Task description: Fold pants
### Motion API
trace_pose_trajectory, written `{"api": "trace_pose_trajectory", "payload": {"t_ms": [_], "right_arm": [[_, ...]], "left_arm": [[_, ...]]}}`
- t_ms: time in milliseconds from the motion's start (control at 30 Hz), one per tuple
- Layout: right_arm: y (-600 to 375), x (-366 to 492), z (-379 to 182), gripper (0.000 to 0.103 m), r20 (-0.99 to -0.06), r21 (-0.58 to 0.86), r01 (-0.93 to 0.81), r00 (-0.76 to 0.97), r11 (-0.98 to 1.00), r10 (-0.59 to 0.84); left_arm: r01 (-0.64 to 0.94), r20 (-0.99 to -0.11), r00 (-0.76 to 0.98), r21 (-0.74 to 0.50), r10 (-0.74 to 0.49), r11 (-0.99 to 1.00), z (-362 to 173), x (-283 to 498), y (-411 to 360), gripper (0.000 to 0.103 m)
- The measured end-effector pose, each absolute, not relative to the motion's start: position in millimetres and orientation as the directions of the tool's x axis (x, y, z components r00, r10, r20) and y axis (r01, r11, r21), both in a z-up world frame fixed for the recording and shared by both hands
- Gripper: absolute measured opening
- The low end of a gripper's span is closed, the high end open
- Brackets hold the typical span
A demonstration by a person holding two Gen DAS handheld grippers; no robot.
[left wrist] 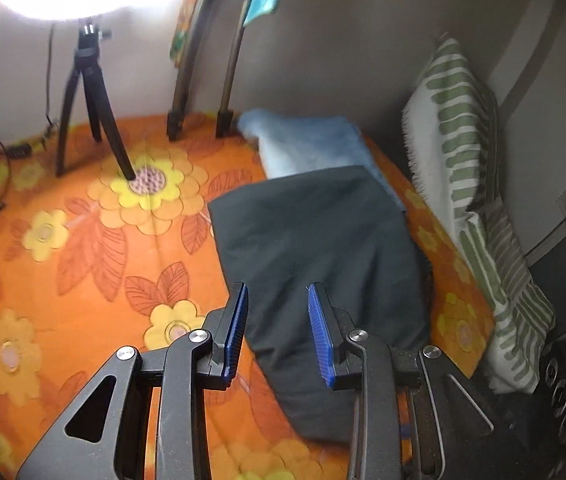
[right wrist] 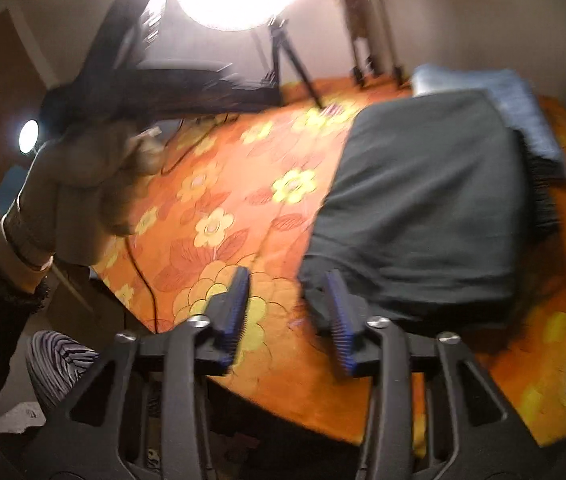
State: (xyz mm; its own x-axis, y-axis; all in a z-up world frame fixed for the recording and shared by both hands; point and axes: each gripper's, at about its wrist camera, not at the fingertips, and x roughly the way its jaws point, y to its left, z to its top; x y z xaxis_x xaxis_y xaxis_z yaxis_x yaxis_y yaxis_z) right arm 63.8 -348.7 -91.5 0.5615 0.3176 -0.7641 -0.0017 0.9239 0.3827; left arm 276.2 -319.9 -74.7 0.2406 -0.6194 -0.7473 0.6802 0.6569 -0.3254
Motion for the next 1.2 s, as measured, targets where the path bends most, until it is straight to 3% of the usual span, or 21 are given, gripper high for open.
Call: {"api": "trace_pose_trajectory", "payload": {"t_ms": [367, 600, 700, 1133, 1200], "right_arm": [[-335, 127, -147, 0.023, -0.833, 0.351, 0.011, 0.46, 0.936, 0.307], [-334, 128, -167, 0.021, -0.875, 0.33, 0.021, 0.381, 0.944, 0.298], [-339, 126, -172, 0.015, -0.883, 0.336, 0.045, 0.362, 0.941, 0.298], [-334, 99, -155, 0.015, -0.886, 0.348, 0.038, 0.34, 0.937, 0.315], [-342, 90, -142, 0.023, -0.871, 0.365, 0.055, 0.374, 0.929, 0.32]], "left_arm": [[0.638, -0.778, 0.144, -0.399, -0.612, 0.658, -141, 319, -346, 0.029], [0.639, -0.786, 0.131, -0.398, -0.604, 0.658, -157, 329, -364, 0.029], [0.644, -0.793, 0.136, -0.384, -0.593, 0.662, -159, 331, -369, 0.029], [0.612, -0.79, 0.209, -0.355, -0.577, 0.707, -145, 339, -361, 0.029], [0.619, -0.775, 0.213, -0.364, -0.595, 0.696, -133, 331, -344, 0.029]]}}
